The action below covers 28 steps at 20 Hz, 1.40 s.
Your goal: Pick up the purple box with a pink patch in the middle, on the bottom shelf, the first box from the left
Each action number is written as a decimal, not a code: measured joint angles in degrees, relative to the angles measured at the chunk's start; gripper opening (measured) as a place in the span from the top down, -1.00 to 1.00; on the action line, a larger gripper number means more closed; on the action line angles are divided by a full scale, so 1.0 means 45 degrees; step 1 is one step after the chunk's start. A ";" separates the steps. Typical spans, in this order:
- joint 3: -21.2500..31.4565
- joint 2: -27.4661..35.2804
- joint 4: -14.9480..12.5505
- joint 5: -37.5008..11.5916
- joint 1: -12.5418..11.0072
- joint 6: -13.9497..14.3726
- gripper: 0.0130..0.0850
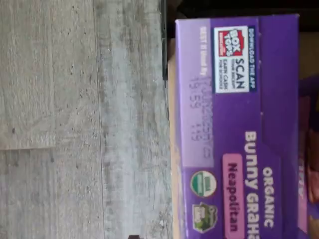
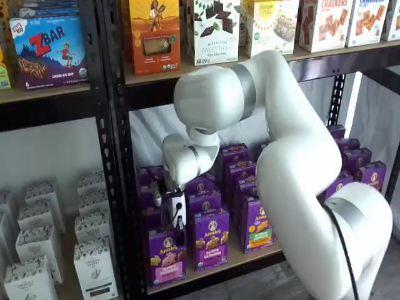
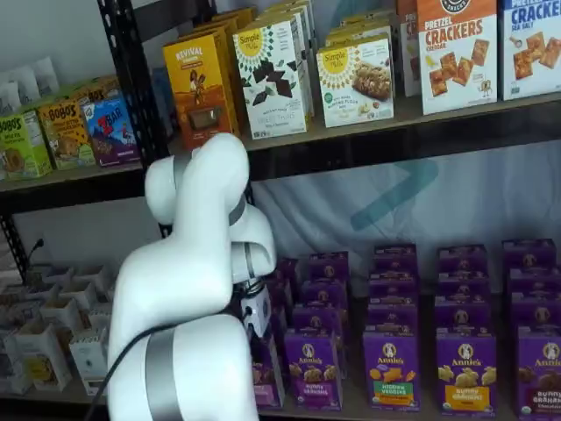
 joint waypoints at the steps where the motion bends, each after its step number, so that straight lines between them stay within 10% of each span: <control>1: -0.0123 0.0114 0.0051 0.0054 0.0010 -0.0031 -1.00; 12: -0.0620 0.0656 0.0774 0.0204 0.0031 -0.0632 -1.00; 28: -0.0593 0.0674 0.0706 0.0079 0.0056 -0.0555 -0.22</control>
